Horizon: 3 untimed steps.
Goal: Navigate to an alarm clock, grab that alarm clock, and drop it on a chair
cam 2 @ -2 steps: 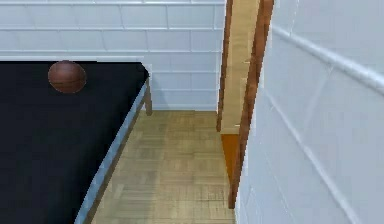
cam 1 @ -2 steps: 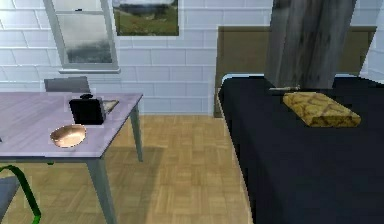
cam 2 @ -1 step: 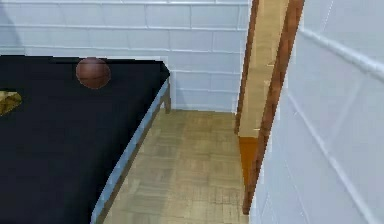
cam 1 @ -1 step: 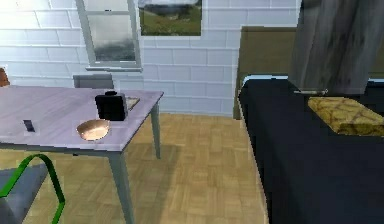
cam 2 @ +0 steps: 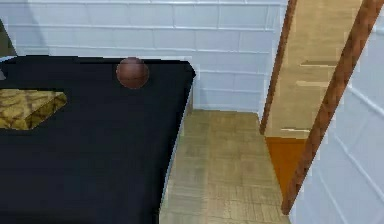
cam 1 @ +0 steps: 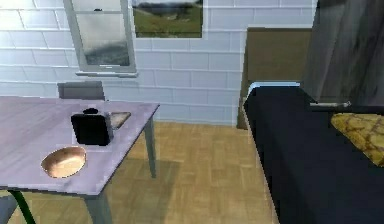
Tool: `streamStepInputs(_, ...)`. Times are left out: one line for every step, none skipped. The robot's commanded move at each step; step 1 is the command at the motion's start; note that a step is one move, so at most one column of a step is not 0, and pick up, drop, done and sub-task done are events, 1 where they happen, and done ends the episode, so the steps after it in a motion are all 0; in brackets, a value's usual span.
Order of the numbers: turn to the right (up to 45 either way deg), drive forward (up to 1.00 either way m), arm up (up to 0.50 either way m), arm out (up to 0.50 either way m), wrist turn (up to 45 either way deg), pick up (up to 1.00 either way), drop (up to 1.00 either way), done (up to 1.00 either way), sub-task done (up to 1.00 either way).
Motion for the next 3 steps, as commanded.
streamStepInputs(3.0, 0.0, 0.0, 0.0, 0.0, 0.0, 0.0, 0.0, 0.0)
streamStepInputs(0.0, 0.35, 0.0, 0.0, 0.0, 0.0, 0.0, 0.0, 0.0)
streamStepInputs(-45.0, 0.0, 0.0, 0.0, 0.0, 0.0, 0.0, 0.0, 0.0)
